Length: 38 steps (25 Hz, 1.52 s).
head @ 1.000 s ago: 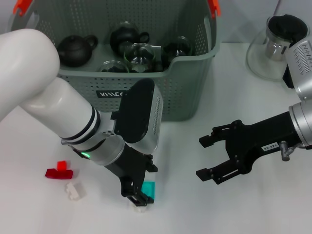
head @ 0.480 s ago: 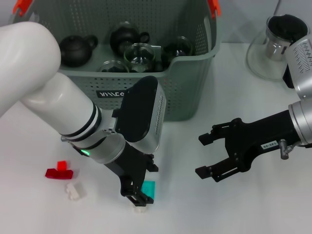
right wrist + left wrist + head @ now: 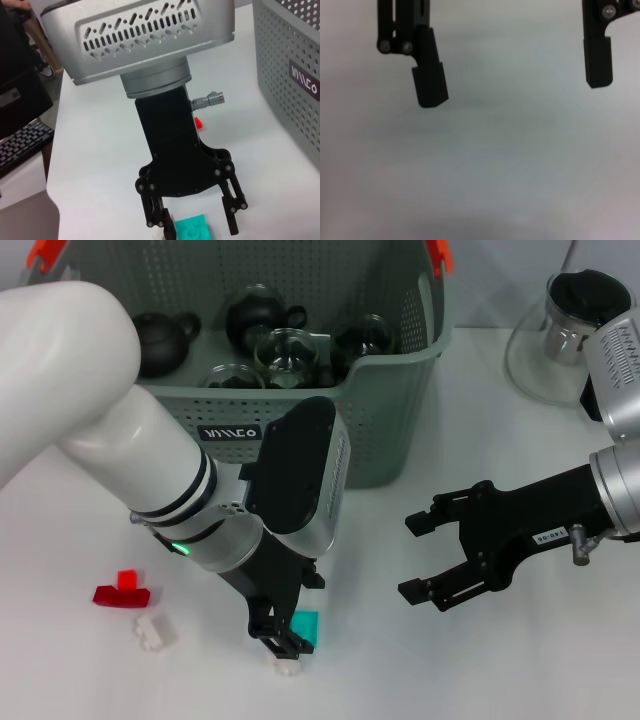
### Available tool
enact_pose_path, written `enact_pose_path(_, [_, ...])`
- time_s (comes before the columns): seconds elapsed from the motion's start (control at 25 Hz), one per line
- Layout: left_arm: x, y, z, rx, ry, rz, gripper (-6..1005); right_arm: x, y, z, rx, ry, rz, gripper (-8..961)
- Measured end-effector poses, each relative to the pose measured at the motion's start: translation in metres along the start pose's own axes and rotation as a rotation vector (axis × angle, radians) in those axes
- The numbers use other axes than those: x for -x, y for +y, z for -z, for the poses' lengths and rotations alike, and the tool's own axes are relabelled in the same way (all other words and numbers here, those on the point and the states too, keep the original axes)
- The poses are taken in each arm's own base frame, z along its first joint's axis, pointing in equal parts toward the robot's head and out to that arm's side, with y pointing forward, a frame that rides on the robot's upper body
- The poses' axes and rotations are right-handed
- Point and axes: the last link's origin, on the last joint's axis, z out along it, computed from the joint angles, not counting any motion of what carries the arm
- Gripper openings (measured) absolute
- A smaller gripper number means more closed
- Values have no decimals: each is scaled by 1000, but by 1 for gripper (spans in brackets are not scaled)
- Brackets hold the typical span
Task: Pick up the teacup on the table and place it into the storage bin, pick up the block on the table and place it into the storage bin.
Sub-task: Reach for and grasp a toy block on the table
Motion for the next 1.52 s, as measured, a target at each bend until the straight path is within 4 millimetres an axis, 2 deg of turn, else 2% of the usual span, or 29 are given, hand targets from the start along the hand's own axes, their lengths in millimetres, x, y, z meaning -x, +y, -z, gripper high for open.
enact_pose_path(1.52, [-6,0,-5,7,-53,-31,655,2,0,-1,5,0,-6,923])
